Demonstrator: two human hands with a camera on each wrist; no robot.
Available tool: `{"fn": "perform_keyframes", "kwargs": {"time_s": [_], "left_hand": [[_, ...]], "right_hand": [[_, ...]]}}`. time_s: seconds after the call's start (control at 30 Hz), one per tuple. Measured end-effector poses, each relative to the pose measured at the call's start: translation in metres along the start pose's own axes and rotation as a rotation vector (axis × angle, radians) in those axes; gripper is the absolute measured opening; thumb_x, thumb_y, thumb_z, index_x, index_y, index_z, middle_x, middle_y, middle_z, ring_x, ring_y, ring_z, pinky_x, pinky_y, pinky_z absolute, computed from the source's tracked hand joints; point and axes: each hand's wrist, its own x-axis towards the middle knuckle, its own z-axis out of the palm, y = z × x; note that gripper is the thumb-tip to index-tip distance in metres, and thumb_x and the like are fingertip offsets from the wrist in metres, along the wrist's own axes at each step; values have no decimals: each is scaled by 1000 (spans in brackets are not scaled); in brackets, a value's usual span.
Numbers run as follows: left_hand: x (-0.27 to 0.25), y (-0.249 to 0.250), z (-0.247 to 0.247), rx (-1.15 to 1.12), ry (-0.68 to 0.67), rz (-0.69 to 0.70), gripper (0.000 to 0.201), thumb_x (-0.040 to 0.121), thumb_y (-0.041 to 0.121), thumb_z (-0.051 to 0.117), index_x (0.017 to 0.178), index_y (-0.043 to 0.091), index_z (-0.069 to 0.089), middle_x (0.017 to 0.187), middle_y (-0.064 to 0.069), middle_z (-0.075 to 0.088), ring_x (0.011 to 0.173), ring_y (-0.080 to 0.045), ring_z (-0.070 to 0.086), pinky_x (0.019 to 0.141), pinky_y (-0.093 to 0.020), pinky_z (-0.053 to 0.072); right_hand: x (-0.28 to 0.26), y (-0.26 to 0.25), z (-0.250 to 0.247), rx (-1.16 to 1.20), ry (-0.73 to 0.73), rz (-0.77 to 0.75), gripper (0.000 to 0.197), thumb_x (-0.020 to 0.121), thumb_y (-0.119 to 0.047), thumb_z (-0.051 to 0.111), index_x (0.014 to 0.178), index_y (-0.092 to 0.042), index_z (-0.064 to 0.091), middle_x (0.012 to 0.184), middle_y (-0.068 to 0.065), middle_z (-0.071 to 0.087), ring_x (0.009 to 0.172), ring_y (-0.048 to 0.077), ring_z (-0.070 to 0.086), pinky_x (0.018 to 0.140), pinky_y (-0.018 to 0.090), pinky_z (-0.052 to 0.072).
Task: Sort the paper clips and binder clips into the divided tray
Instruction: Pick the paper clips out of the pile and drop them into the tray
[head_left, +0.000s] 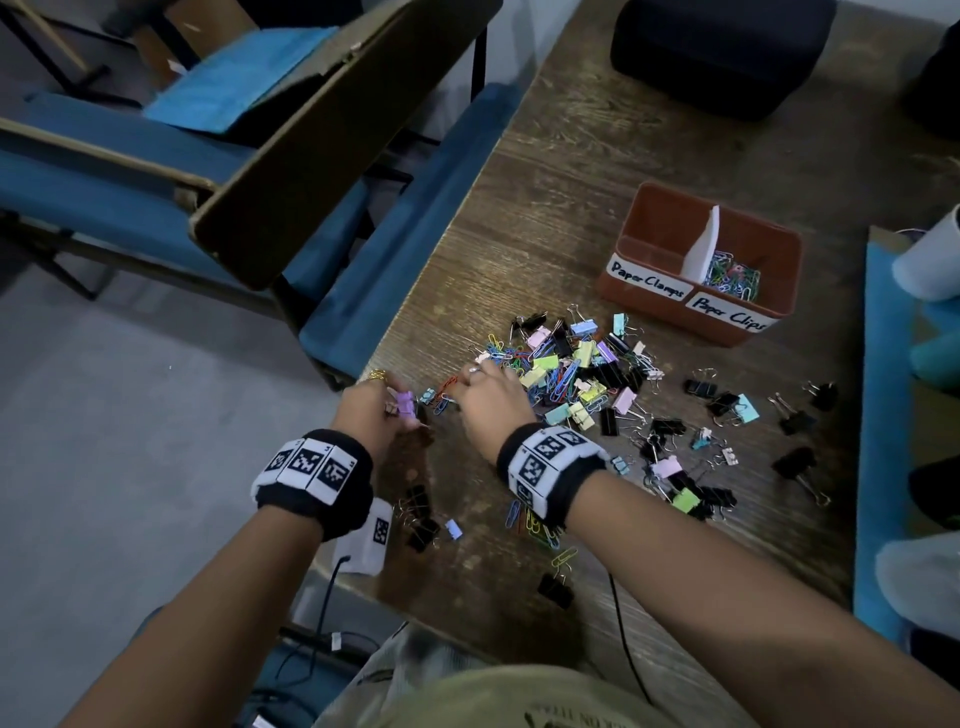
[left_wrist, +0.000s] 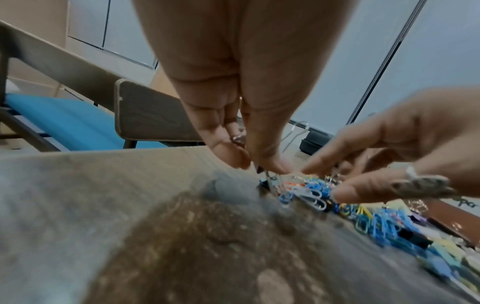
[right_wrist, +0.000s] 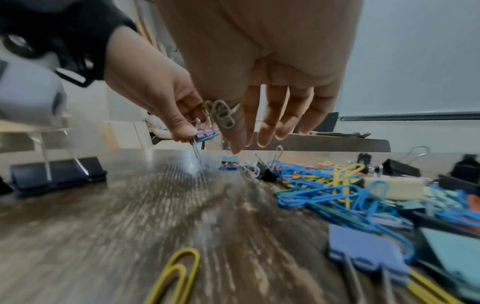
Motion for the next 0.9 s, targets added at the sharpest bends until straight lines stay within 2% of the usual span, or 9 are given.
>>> {"fn": "perform_keyframes", "kwargs": {"time_s": [0.1, 0.27, 0.37, 0.43, 0.5, 0.63, 0.7, 0.8, 0.9], "left_hand": [[-5, -5, 5, 45, -28, -19, 32, 68, 16, 80, 84, 22, 53, 79, 3, 59, 77, -16, 56, 67, -21, 38], [-8, -10, 10, 35, -73, -54, 31, 64, 15, 83, 77, 20, 56, 83, 1, 62, 75, -14, 54, 69, -22, 41], [-12, -15, 10, -6, -75, -8, 34, 68, 13, 80, 97, 18, 62, 86, 1, 63, 76, -13, 54, 69, -22, 37], [-15, -15, 10, 13, -94, 37, 40, 73, 12, 75, 111, 19, 63, 93, 1, 62, 85, -15, 56, 73, -19, 35], [-16, -14, 10, 42, -82, 68, 33, 78, 11, 71, 110, 14, 65, 102, 0, 61, 91, -15, 54, 72, -13, 31], [-22, -17, 12, -28, -34, 54, 24, 81, 8, 69, 105, 10, 65, 91, 3, 57, 84, -9, 49, 64, -11, 29], [-24, -24, 14, -55, -33, 7, 21, 82, 11, 68, 101, 13, 63, 85, 6, 56, 83, -13, 54, 64, -15, 33], [-28, -33, 16, -3, -31, -29, 20, 82, 18, 69, 101, 19, 63, 84, 6, 58, 86, -16, 57, 75, -22, 38], [-31, -33, 17, 7, -35, -22, 22, 82, 20, 68, 104, 17, 64, 86, 4, 60, 82, -12, 52, 76, -22, 38]], "right_hand": [[16, -7, 8, -40, -14, 4, 35, 89, -10, 46, 123, -16, 54, 126, 6, 52, 120, 26, 39, 95, 37, 34], [35, 2, 7, -131, -106, -35, 25, 92, -14, 49, 116, -13, 57, 122, 5, 58, 121, 24, 41, 97, 38, 31], [38, 7, 7, -203, -187, -47, 21, 93, -17, 49, 111, -15, 61, 116, 3, 63, 120, 23, 42, 97, 38, 30], [35, 10, 9, -229, -209, -56, 22, 93, -17, 48, 111, -15, 60, 115, 3, 63, 119, 23, 42, 97, 39, 30], [30, 13, 6, -217, -168, -89, 23, 91, -17, 49, 112, -16, 59, 117, 3, 61, 120, 24, 39, 97, 40, 30], [6, 17, -7, -115, -29, -179, 22, 89, -20, 53, 110, -17, 59, 126, 3, 53, 121, 24, 35, 99, 38, 29], [-10, 16, -7, -90, -111, -234, 22, 89, -21, 55, 109, -16, 60, 128, 3, 52, 123, 23, 36, 101, 37, 29], [-23, 11, 2, -60, -312, -233, 26, 84, -26, 62, 106, -11, 62, 120, 7, 57, 116, 22, 41, 97, 35, 35], [-16, 1, 10, 83, -289, -199, 36, 84, -27, 64, 113, -7, 59, 118, 11, 57, 113, 25, 47, 95, 35, 40]]}}
